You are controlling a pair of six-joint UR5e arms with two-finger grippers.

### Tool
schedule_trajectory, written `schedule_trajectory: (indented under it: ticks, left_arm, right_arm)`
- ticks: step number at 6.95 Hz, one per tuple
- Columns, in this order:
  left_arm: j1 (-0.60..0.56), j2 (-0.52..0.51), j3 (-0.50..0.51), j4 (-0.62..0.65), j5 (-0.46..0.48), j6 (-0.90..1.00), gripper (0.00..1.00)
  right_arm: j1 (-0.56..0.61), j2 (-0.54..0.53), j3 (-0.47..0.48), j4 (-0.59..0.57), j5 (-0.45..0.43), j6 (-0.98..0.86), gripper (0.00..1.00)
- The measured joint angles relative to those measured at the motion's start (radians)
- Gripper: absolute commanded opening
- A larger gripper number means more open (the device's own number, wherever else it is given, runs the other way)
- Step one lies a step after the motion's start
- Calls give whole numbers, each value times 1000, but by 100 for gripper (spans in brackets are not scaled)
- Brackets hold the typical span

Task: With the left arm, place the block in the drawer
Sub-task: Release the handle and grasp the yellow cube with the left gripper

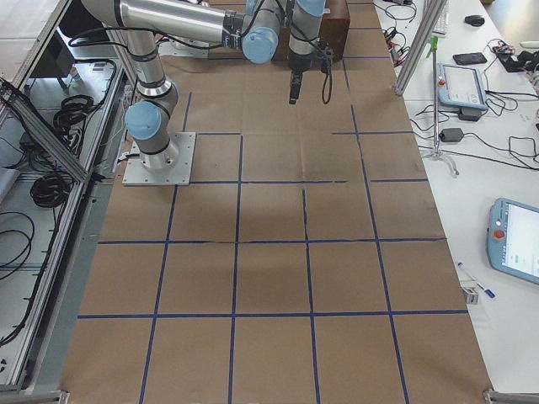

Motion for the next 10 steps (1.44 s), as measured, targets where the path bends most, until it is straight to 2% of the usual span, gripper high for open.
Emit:
schedule_trajectory:
  ticks: [3, 8, 10]
  left_arm:
    - [4, -166, 216, -11, 5, 26, 98]
    - [38, -491, 666, -142, 2, 78, 98]
    - [49, -562, 729, -160, 3, 83, 98]
  right_arm:
    - [0, 0, 1, 0, 0, 0, 100]
    - [0, 0, 0, 0, 0, 0, 100]
    - [0, 0, 0, 0, 0, 0, 100]
